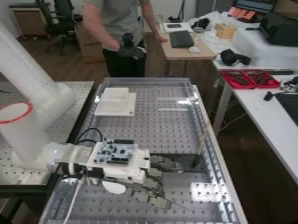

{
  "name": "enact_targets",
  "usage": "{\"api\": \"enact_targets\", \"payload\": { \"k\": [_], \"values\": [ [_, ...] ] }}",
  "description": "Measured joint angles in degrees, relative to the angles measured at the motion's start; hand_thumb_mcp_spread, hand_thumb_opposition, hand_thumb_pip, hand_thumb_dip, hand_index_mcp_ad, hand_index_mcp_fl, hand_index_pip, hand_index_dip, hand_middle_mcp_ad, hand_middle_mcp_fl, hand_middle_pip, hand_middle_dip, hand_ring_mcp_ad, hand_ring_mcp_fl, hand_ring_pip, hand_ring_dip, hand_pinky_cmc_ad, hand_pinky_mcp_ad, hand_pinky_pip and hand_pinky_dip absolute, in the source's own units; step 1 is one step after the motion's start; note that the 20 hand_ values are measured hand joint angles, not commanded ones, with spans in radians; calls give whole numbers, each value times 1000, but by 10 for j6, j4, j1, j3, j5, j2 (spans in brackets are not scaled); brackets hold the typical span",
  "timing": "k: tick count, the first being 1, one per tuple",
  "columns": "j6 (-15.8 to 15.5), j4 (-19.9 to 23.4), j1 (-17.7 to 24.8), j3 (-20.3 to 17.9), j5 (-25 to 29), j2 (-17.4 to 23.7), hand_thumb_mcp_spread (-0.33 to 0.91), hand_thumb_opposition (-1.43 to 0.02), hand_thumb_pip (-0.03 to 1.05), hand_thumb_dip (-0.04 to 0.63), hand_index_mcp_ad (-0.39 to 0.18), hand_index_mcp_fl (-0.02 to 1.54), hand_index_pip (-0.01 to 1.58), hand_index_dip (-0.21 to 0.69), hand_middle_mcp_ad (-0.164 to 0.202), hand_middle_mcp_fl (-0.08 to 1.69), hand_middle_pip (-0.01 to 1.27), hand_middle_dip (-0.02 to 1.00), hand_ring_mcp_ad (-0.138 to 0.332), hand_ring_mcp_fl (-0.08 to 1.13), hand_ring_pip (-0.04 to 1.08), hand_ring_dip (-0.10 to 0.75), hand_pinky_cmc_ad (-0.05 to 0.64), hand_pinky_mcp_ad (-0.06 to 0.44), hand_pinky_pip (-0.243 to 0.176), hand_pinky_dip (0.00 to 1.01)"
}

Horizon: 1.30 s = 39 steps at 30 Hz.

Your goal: Grab the paper clip and place it in the clear container

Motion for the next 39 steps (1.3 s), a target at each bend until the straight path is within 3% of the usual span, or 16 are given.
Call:
{"api": "enact_targets", "payload": {
  "k": [14, 28, 39],
  "values": [
    [-6, 9, -3, -6, -8, 3, 557, -862, 885, 333, -197, 3, 730, -197, 0, 239, 1176, 731, 89, 176, 880, 379, 468, 152, -5, 412],
    [-10, 25, -14, -12, -39, 3, 557, -862, 960, 337, -195, 9, 756, -197, 0, 239, 1189, 731, 91, 133, 918, 379, 466, 152, -5, 414],
    [-15, 39, -26, -10, -84, -2, 552, -862, 1025, 337, -201, 9, 826, -199, 0, 182, 1218, 724, 87, 59, 988, 358, 476, 150, -37, 543]
  ]
}}
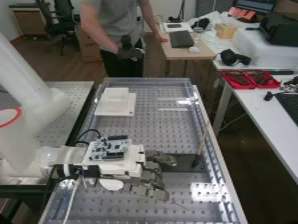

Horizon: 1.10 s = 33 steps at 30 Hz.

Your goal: Grab the paper clip and place it in the clear container

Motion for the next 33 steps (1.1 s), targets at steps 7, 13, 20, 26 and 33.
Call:
{"api": "enact_targets", "payload": {
  "k": [7, 13, 20, 26, 33],
  "values": [
    [0, -6, -5, 8, -19, -9, 545, -860, 1025, 337, -201, 10, 841, -204, 0, 150, 1234, 723, 87, 37, 991, 349, 476, 152, -56, 588],
    [2, -1, -10, 12, -30, -16, 545, -860, 1025, 337, -201, 5, 855, -204, 0, 131, 1250, 712, 89, 24, 1023, 346, 476, 171, -54, 625],
    [3, 14, -11, 12, -37, -20, 545, -859, 1025, 337, -201, 10, 874, -204, -2, 138, 1267, 709, 87, 21, 1037, 346, 476, 171, -54, 646],
    [0, 8, -11, 17, -36, -22, 545, -859, 1025, 337, -201, 7, 887, -204, 0, 202, 1265, 703, 91, 17, 1073, 346, 476, 169, -54, 681],
    [-6, 0, -12, 22, -35, -24, 545, -857, 1025, 337, -201, 7, 887, -204, 0, 220, 1265, 703, 87, 24, 1072, 346, 476, 169, -54, 682]
  ]
}}
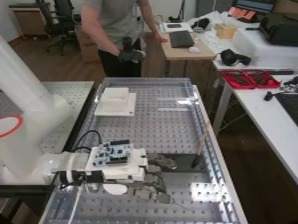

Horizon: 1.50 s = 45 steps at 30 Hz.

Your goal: Grab the paper clip and place it in the clear container

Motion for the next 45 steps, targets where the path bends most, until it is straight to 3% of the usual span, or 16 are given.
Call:
{"api": "enact_targets", "payload": {
  "k": [22, 32, 45],
  "values": [
    [-8, -11, -3, 11, -11, -5, 545, -857, 1018, 337, -201, 7, 887, -204, 0, 257, 1265, 696, 89, 30, 1063, 346, 476, 169, -54, 696],
    [-2, 9, -6, 11, -18, -7, 545, -860, 1002, 337, -199, 7, 887, -204, 0, 379, 1216, 693, 87, 194, 1014, 347, 480, 166, -56, 696],
    [29, 41, -1, 8, -13, 1, 546, -860, 1000, 344, -202, 7, 885, -204, 0, 531, 1164, 686, 93, 264, 937, 347, 496, 169, -52, 696]
  ]
}}
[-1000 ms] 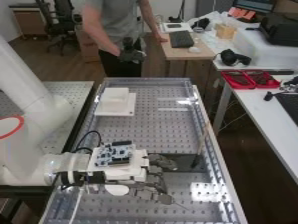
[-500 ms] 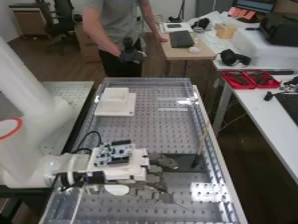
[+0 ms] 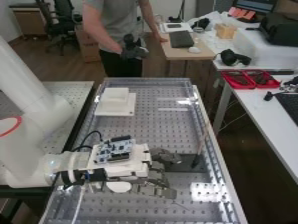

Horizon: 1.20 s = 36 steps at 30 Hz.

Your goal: Grab the paper clip and place it in the clear container

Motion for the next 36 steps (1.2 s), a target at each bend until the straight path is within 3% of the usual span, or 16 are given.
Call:
{"api": "enact_targets", "payload": {
  "k": [13, 18, 28, 32, 36],
  "values": [
    [10, 4, 8, -8, 8, 33, 546, -860, 1012, 344, -201, 7, 885, -204, 10, 564, 1152, 670, 87, 295, 937, 349, 510, 173, -56, 696],
    [34, 15, 15, -20, 30, 60, 546, -860, 1016, 344, -199, 9, 887, -204, 9, 576, 1143, 672, 93, 312, 932, 347, 511, 176, -52, 696],
    [176, 78, 54, -68, 154, 135, 546, -860, 1016, 344, -190, 52, 852, -204, 23, 593, 1119, 672, 87, 363, 867, 365, 517, 182, -52, 698],
    [215, 93, 77, -83, 189, 166, 548, -860, 1016, 344, -194, 72, 813, -204, 19, 593, 1122, 670, 87, 360, 845, 389, 517, 187, -51, 696],
    [226, 99, 95, -92, 204, 193, 548, -860, 1012, 344, -194, 91, 791, -204, 17, 597, 1094, 670, 91, 377, 796, 400, 524, 183, -47, 646]
  ]
}}
